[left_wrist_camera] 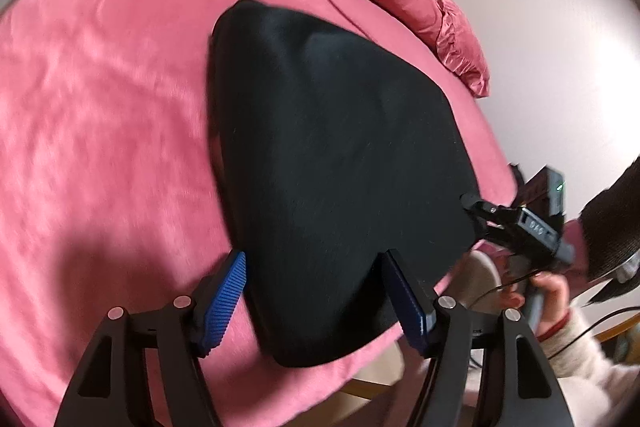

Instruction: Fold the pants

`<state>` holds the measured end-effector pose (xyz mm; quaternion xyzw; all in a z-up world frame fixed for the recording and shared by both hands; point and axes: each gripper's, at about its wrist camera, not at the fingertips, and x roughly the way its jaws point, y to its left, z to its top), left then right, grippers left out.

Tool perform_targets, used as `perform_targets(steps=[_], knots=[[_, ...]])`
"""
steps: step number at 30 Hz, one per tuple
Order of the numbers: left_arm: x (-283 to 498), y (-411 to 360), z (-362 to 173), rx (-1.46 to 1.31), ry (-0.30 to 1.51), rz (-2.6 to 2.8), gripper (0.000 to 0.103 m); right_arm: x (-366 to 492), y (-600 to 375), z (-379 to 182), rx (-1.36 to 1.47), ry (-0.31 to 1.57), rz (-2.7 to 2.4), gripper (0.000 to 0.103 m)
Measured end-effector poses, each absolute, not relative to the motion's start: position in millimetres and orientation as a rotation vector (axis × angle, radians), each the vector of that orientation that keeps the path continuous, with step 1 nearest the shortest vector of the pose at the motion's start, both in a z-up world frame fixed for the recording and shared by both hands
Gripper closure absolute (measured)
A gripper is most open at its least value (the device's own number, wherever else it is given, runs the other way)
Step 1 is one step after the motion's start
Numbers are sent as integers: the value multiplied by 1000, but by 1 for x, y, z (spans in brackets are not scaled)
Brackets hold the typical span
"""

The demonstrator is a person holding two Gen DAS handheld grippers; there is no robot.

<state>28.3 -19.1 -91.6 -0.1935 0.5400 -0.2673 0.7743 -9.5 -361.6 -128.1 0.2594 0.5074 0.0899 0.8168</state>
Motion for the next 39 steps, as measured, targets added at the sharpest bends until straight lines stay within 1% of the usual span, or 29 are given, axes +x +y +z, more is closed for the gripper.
perform_targets(steps=[6, 9, 11, 13, 14, 15, 16, 18, 19, 20, 21, 24, 27, 31, 35, 39], knots=[[40, -12, -108, -555, 1191, -644, 30, -12, -372, -141, 654, 1080, 236, 15], [46, -11, -122, -637, 1214, -679, 29, -12, -371, -145, 681, 1077, 248, 12], [45, -17, -123, -618, 1207, -689, 28, -11, -369, -144, 685, 1070, 245, 12], [45, -24, -120, -567, 1204, -689, 28, -9, -362, -143, 657, 1061, 237, 14], [43, -29, -116, -528, 1197, -685, 29, -7, -361, -141, 643, 1059, 236, 18], [43, -31, -113, -504, 1187, -679, 35, -5, -358, -139, 626, 1051, 236, 22], [41, -33, -110, -482, 1173, -674, 38, -6, -356, -137, 616, 1045, 238, 24], [36, -38, -100, -430, 1130, -670, 52, -6, -355, -133, 607, 1031, 247, 35], [33, -39, -95, -404, 1110, -669, 55, -8, -352, -128, 596, 1012, 256, 39], [33, -47, -87, -360, 1083, -664, 58, -9, -349, -126, 583, 1001, 259, 46], [31, -48, -83, -337, 1069, -658, 59, -10, -343, -119, 545, 988, 256, 49], [25, -53, -69, -295, 1035, -634, 62, -8, -328, -105, 469, 956, 245, 53], [22, -50, -48, -230, 968, -610, 63, -5, -319, -93, 463, 912, 270, 54], [28, -29, -22, -210, 898, -562, 63, 10, -294, -77, 440, 852, 334, 55], [49, -8, -6, -141, 847, -514, 63, 50, -266, -68, 401, 816, 388, 55], [87, 17, 3, -142, 820, -465, 63, 95, -240, -63, 383, 774, 407, 55]])
